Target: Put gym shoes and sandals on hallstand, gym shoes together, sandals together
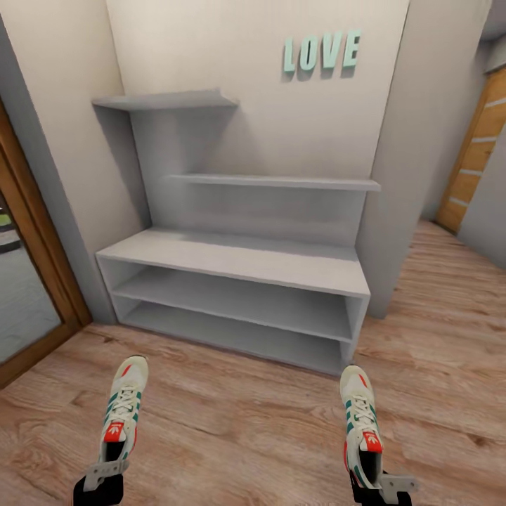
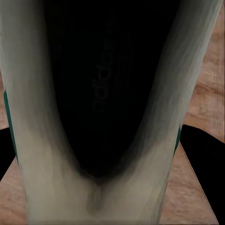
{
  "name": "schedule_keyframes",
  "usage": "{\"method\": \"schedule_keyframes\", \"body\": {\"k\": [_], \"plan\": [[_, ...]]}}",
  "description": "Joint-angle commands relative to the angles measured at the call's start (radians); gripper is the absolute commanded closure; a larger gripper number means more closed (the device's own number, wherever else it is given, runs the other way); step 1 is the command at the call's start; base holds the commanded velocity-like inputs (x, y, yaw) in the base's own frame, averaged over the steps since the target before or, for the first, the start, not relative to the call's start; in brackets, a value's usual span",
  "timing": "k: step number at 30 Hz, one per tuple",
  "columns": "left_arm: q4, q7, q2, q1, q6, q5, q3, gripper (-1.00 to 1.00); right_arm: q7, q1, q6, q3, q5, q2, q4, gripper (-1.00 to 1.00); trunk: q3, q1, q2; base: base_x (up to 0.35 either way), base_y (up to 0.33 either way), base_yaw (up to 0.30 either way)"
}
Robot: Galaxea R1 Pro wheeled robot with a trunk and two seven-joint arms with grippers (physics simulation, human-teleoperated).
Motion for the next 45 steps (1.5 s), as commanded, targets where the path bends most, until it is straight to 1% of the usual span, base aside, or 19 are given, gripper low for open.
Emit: {"method": "schedule_keyframes", "body": {"k": [1,8,22,39,45], "plan": [[0.0,-0.01,0.0,-0.001,-0.004,-0.006,0.009,1.0,-0.002,-0.001,-0.003,0.0,0.0,0.0,0.001,1.0,0.0,0.0,0.0,0.0,0.0,-0.256],[0.0,-0.009,0.0,-0.001,-0.004,-0.006,0.009,1.0,-0.002,-0.001,-0.003,0.0,0.0,0.0,0.001,1.0,0.003,0.0,0.0,0.017,0.062,-0.256],[0.0,-0.009,-0.001,-0.001,-0.004,-0.006,0.009,1.0,-0.002,-0.001,-0.003,0.0,0.0,0.0,0.002,1.0,0.011,0.0,0.0,0.056,0.251,-0.256],[0.0,-0.009,-0.001,-0.001,-0.004,-0.006,0.009,1.0,-0.004,-0.001,-0.003,0.0,0.0,0.0,0.001,1.0,0.018,0.0,0.0,0.001,0.013,-0.252],[0.0,-0.009,-0.001,-0.001,-0.004,-0.006,0.009,1.0,-0.004,-0.001,-0.003,-0.001,0.0,-0.001,-0.001,1.0,0.018,0.0,0.0,-0.04,0.0,-0.117]]}}
